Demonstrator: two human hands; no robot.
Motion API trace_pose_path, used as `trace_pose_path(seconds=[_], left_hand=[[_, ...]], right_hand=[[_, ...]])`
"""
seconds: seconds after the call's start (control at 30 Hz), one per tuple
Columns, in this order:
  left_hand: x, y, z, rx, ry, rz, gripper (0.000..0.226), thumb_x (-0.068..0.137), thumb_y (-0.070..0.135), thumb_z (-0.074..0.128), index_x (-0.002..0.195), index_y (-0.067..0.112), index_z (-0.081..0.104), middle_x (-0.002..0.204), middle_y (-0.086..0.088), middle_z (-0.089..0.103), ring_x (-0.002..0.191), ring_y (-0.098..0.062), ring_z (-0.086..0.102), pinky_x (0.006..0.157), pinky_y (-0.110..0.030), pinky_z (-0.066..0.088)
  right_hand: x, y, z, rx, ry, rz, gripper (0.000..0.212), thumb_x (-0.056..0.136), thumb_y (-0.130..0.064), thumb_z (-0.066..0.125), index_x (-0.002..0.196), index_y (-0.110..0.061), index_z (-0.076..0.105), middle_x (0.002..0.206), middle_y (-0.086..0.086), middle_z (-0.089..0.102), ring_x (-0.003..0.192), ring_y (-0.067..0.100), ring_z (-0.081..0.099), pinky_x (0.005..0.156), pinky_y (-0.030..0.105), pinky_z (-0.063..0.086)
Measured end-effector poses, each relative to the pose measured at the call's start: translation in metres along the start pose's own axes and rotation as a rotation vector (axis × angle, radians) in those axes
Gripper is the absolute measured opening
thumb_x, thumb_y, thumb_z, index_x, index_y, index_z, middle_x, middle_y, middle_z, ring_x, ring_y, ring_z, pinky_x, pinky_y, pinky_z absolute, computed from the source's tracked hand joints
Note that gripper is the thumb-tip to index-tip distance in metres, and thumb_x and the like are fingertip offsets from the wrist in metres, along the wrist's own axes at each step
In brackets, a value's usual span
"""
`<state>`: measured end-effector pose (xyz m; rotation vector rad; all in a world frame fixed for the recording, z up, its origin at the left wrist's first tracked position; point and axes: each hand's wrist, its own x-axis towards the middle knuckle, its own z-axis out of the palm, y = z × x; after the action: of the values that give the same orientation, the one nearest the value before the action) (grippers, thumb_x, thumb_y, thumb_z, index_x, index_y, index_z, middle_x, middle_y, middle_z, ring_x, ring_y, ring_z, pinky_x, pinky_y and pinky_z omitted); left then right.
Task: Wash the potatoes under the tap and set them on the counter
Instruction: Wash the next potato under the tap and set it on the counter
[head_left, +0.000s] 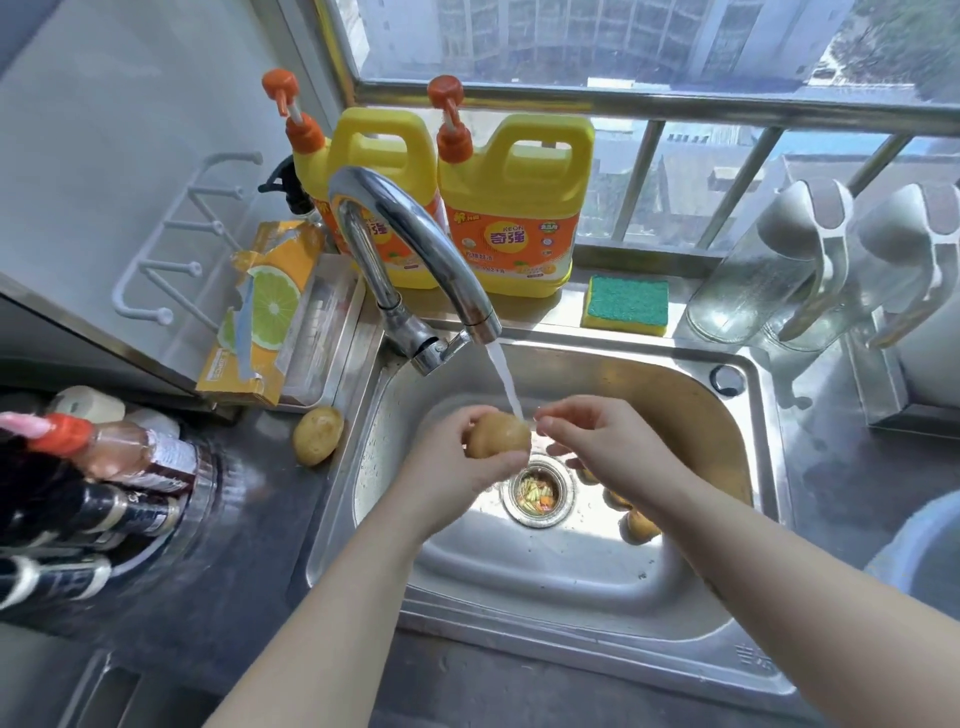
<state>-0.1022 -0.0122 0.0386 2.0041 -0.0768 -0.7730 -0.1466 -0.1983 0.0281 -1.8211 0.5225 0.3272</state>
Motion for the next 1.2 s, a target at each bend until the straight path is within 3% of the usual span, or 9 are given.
trace_pose_path(seconds=[0.07,0.13,0.2,0.3,0.47,0.57,0.67,0.97,1.2], left_hand=[[-0.005,-0.013,0.005,0.285,-0.017,-0.006,0.062,0.075,0.034,0.084,0.131,0.032,0.056,0.119,0.009,0.063,0.102,-0.012,0.063,0.087,-0.028,0.054],[-0.011,-0.025,0.011,0.343,-0.015,-0.037,0.065,0.075,0.034,0.083,0.133,0.031,0.053,0.124,0.008,0.06,0.107,-0.014,0.061,0.093,-0.035,0.053],[-0.015,-0.037,0.013,0.339,0.041,-0.045,0.063,0.077,0.032,0.081,0.132,0.029,0.052,0.128,0.007,0.055,0.109,-0.014,0.058,0.093,-0.032,0.052],[-0.019,-0.05,0.007,0.246,0.174,-0.087,0.057,0.078,0.032,0.08,0.127,0.033,0.052,0.122,0.011,0.055,0.101,-0.012,0.058,0.079,-0.025,0.048],[-0.024,-0.073,-0.016,-0.007,0.52,-0.129,0.044,0.079,0.035,0.078,0.119,0.031,0.059,0.107,0.01,0.063,0.097,-0.013,0.061,0.079,-0.029,0.048],[-0.03,-0.091,-0.032,-0.218,0.747,-0.165,0.045,0.083,0.031,0.072,0.124,0.021,0.058,0.114,0.001,0.066,0.106,-0.02,0.063,0.089,-0.033,0.048],[-0.032,-0.108,-0.044,-0.269,0.873,-0.183,0.044,0.088,0.024,0.068,0.129,0.014,0.055,0.122,-0.006,0.066,0.11,-0.023,0.062,0.096,-0.034,0.047],[-0.037,-0.131,-0.06,-0.167,0.916,-0.21,0.048,0.089,0.026,0.065,0.135,0.02,0.051,0.131,-0.009,0.06,0.115,-0.03,0.058,0.099,-0.042,0.047],[-0.031,-0.132,-0.069,0.029,0.861,-0.249,0.072,0.084,0.023,0.074,0.147,0.015,0.041,0.145,-0.015,0.041,0.131,-0.032,0.043,0.111,-0.039,0.034]], right_hand=[[-0.002,0.018,0.007,-0.182,-0.065,0.039,0.01,0.093,-0.026,0.068,0.094,-0.021,0.077,0.08,-0.006,0.074,0.076,0.013,0.069,0.063,0.019,0.048],[-0.005,0.029,0.014,-0.296,-0.156,0.081,0.011,0.092,-0.026,0.068,0.092,-0.018,0.076,0.075,-0.009,0.069,0.068,0.009,0.061,0.058,0.015,0.043],[-0.004,0.037,0.02,-0.319,-0.19,0.108,0.011,0.091,-0.027,0.068,0.09,-0.019,0.075,0.078,-0.006,0.069,0.073,0.014,0.063,0.068,0.025,0.05],[0.001,0.041,0.028,-0.308,-0.191,0.121,0.007,0.09,-0.029,0.069,0.085,-0.026,0.073,0.088,-0.001,0.072,0.088,0.023,0.069,0.084,0.04,0.056],[0.0,0.037,0.036,-0.279,-0.218,0.094,0.011,0.094,-0.023,0.065,0.094,-0.015,0.074,0.087,-0.005,0.069,0.079,0.016,0.066,0.066,0.026,0.048],[-0.001,0.04,0.04,-0.272,-0.245,0.125,0.007,0.094,-0.024,0.065,0.089,-0.023,0.07,0.092,0.01,0.076,0.075,0.019,0.066,0.064,0.028,0.046],[0.001,0.044,0.044,-0.278,-0.256,0.141,0.008,0.094,-0.026,0.064,0.087,-0.026,0.069,0.095,0.014,0.076,0.078,0.02,0.068,0.06,0.026,0.045],[0.003,0.044,0.053,-0.269,-0.286,0.144,0.013,0.094,-0.024,0.063,0.098,-0.016,0.073,0.097,0.006,0.075,0.076,0.015,0.07,0.066,0.03,0.048],[0.005,0.042,0.058,-0.268,-0.293,0.145,0.012,0.095,-0.025,0.063,0.095,-0.018,0.073,0.094,0.003,0.075,0.075,0.014,0.069,0.065,0.027,0.05]])
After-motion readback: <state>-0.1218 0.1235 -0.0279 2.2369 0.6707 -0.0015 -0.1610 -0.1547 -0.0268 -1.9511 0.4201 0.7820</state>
